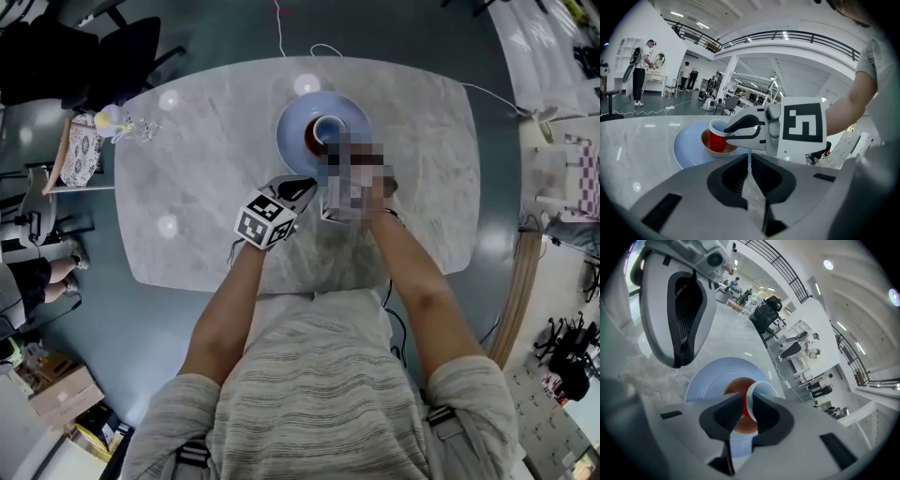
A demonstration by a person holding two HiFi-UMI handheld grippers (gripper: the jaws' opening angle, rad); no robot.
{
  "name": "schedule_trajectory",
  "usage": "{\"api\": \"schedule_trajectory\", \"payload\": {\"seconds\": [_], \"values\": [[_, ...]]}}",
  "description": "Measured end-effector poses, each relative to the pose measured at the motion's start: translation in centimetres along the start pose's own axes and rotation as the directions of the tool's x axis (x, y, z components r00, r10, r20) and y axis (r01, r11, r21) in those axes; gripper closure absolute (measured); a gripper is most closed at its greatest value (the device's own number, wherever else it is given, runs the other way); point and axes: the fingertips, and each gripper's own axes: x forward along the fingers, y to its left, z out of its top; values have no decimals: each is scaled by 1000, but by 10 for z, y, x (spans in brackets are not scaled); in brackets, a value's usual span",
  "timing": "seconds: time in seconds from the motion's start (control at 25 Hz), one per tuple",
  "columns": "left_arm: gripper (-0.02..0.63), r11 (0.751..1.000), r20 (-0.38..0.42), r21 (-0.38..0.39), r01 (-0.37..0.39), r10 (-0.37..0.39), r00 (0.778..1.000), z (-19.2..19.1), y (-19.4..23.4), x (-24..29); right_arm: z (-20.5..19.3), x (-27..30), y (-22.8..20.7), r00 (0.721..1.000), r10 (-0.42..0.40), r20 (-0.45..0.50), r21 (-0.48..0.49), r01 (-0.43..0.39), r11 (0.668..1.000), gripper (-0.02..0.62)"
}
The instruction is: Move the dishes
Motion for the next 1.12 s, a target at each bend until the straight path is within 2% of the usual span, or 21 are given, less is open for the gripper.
{"api": "schedule_trajectory", "payload": {"seconds": [0.28, 0.4, 0.48, 0.72, 0.92, 1.04, 1.12], "values": [[571, 1000, 13, -14, -19, 19, 1000, 6, 4, 1, -2, -5, -1, 997, 81, 8, 149, -81, 985, 478], [571, 999, 22, -20, -27, 28, 999, 8, 5, 1, 1, -12, -5, 994, 100, 44, 244, -107, 964, 477], [571, 999, 29, -25, -31, 32, 999, 9, 6, 0, 3, -19, -9, 992, 104, 71, 326, -121, 938, 477], [571, 998, 55, -44, -34, 37, 998, 11, 0, 1, 0, -44, -16, 988, 89, 127, 546, -145, 825, 486], [571, 998, 98, -55, -42, 48, 994, 22, -9, 6, -15, -67, -15, 985, 53, 165, 695, -154, 703, 509], [571, 998, 126, -50, -36, 42, 991, 31, -20, 6, -23, -85, -15, 976, 17, 216, 778, -183, 601, 529], [571, 999, 136, -38, -27, 32, 990, 35, -30, 5, -27, -101, -13, 969, 7, 246, 800, -207, 564, 537]]}}
